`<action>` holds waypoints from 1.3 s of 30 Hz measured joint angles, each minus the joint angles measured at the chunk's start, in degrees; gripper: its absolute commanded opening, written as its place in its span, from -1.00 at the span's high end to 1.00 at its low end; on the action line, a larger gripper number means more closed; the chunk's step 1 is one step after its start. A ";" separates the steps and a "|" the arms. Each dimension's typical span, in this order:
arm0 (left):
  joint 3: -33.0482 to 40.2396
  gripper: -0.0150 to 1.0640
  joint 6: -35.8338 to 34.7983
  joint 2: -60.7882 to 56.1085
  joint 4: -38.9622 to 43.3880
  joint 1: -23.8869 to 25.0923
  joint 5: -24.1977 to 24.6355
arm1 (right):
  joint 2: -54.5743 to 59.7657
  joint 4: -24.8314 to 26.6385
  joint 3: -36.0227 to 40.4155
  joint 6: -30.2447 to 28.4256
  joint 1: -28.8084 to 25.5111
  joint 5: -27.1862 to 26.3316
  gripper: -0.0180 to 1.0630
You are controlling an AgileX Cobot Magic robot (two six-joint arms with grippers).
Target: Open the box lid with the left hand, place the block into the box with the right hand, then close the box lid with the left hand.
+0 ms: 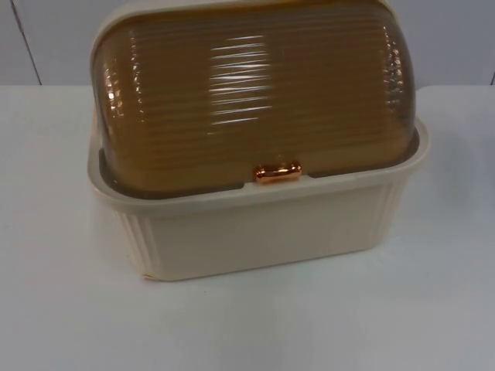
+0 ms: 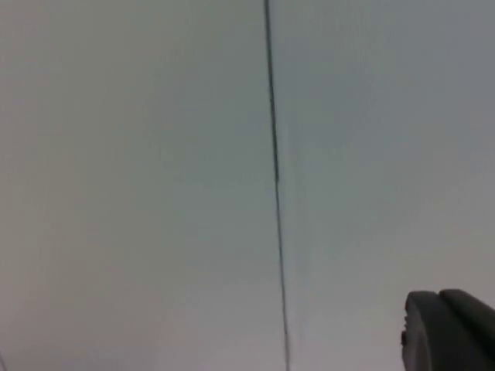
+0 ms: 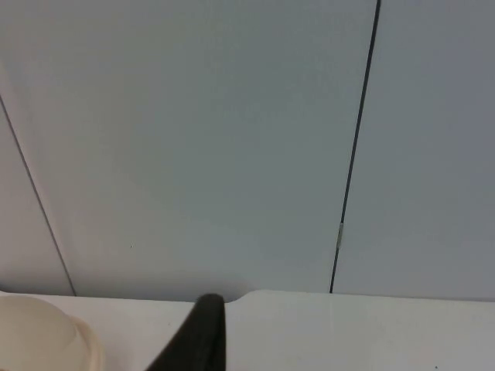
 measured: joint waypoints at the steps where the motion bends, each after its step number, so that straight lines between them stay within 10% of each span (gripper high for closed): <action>1: 0.00 0.96 0.00 0.44 -0.09 0.00 1.02 | 0.00 0.00 0.00 0.00 0.00 0.00 -0.97; 19: 0.00 0.78 0.00 1.89 -0.21 0.00 2.48 | 0.00 0.00 0.00 0.00 0.00 0.00 -0.97; 22: 0.00 -0.07 0.00 2.85 0.15 0.00 4.45 | 0.00 0.00 0.00 0.00 0.00 0.00 -0.97; 23: 0.00 -0.07 -0.14 3.25 0.17 0.00 5.61 | 0.00 0.00 0.00 0.00 0.00 0.00 -0.97; 25: 0.00 -0.98 -2.81 3.92 0.17 0.00 6.93 | 0.00 0.00 0.00 0.00 0.00 0.00 -0.97; 39: 0.00 -0.96 -6.14 2.60 0.41 0.00 7.02 | 0.00 0.00 0.00 0.00 0.00 0.00 -0.97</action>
